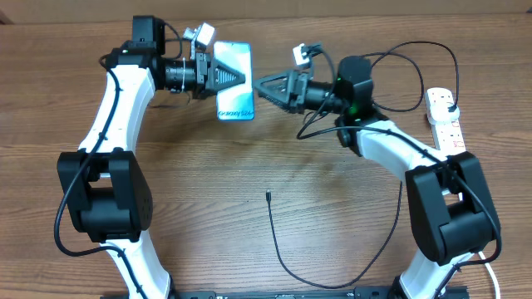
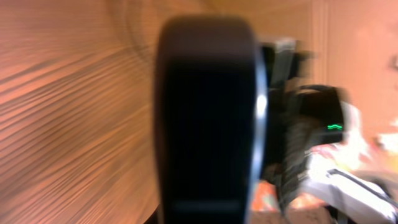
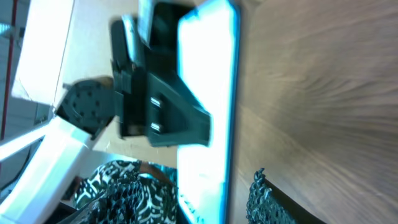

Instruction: Plug charger to phone and switch on socket

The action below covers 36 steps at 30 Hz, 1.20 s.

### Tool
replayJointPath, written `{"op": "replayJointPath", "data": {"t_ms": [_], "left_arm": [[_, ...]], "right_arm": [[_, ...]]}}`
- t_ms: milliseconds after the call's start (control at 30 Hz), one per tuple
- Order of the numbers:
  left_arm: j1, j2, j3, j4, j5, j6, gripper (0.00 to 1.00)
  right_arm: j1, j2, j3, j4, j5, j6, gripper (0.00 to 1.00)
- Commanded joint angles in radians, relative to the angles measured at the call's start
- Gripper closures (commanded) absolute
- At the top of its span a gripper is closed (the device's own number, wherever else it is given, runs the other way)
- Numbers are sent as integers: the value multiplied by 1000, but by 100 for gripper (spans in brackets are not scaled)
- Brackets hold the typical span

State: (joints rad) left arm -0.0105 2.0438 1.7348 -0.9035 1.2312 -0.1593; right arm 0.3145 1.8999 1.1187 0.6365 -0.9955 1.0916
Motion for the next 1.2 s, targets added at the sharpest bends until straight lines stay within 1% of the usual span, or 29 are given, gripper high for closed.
{"op": "replayJointPath", "data": {"t_ms": [0, 67, 167, 300, 367, 433, 500, 533, 633, 833, 967, 1167], "left_arm": [[5, -43, 19, -73, -225, -6, 96], [3, -43, 18, -138, -277, -5, 96], [-1, -43, 16, -233, -307, 11, 96], [-5, -43, 14, -372, -307, 65, 96], [-11, -43, 14, -439, -307, 79, 96], [-19, -43, 14, -497, -307, 86, 96], [-31, -43, 14, -543, -307, 98, 96], [-38, -43, 14, -562, -307, 110, 96], [-66, -43, 14, -620, -308, 154, 96], [-108, -43, 14, -677, -320, 164, 96], [-129, -43, 14, -703, -320, 161, 96], [-149, -43, 14, -754, -296, 156, 96]], "right_arm": [[-49, 7, -6, 5, -48, 1, 40], [-80, 7, -6, -24, -61, 0, 33], [-133, 7, -6, -145, -65, -31, 28], [-192, 7, -6, -409, -52, -204, 22], [-216, 7, -6, -554, -21, -314, 16], [-233, 7, -6, -682, 37, -402, 11], [-249, 7, -6, -806, 126, -477, 8], [-255, 7, -6, -854, 176, -507, 7], [-266, 7, -6, -980, 357, -551, 0], [-294, 7, -6, -1103, 587, -551, 0], [-338, 7, -6, -1168, 684, -551, 0], [-438, 7, -6, -1239, 796, -601, 0]]}}
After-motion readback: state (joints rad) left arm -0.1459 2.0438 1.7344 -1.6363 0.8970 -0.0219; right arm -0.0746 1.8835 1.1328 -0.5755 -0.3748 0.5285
